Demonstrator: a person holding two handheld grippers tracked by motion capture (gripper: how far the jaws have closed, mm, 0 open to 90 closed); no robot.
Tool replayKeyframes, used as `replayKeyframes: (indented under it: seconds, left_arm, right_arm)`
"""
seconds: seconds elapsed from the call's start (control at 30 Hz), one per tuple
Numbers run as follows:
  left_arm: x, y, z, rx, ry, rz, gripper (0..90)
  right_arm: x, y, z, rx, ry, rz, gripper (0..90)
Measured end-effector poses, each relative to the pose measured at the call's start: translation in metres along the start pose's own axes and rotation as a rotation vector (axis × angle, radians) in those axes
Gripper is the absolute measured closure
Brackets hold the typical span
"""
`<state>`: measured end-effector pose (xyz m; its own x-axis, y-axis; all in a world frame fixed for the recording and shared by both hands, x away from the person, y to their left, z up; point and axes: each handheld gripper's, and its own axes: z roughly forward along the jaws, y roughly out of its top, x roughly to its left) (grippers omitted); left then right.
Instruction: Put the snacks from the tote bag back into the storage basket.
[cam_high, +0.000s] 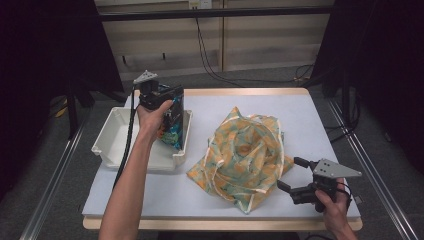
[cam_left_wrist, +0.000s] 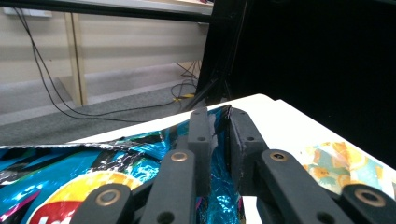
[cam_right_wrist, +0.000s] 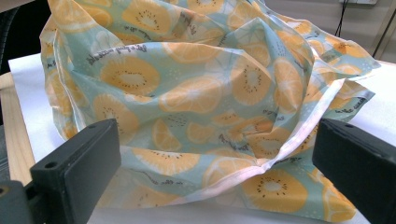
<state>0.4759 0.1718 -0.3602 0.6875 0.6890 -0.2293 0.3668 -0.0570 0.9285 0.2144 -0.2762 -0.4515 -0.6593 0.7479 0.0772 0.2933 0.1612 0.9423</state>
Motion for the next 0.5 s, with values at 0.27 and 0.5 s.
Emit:
replayKeyframes:
  seconds: [0.27, 0.5]
  left_arm:
    - [-0.005, -0.005, 0.012, 0.038, 0.001, 0.029, 78.2]
    - [-0.005, -0.006, 0.013, 0.053, 0.003, 0.037, 73.3]
  right_arm:
    - [-0.001, -0.001, 0.0, 0.003, 0.002, -0.002, 0.5]
    - [-0.001, -0.001, -0.001, 0.004, -0.004, 0.003, 0.4]
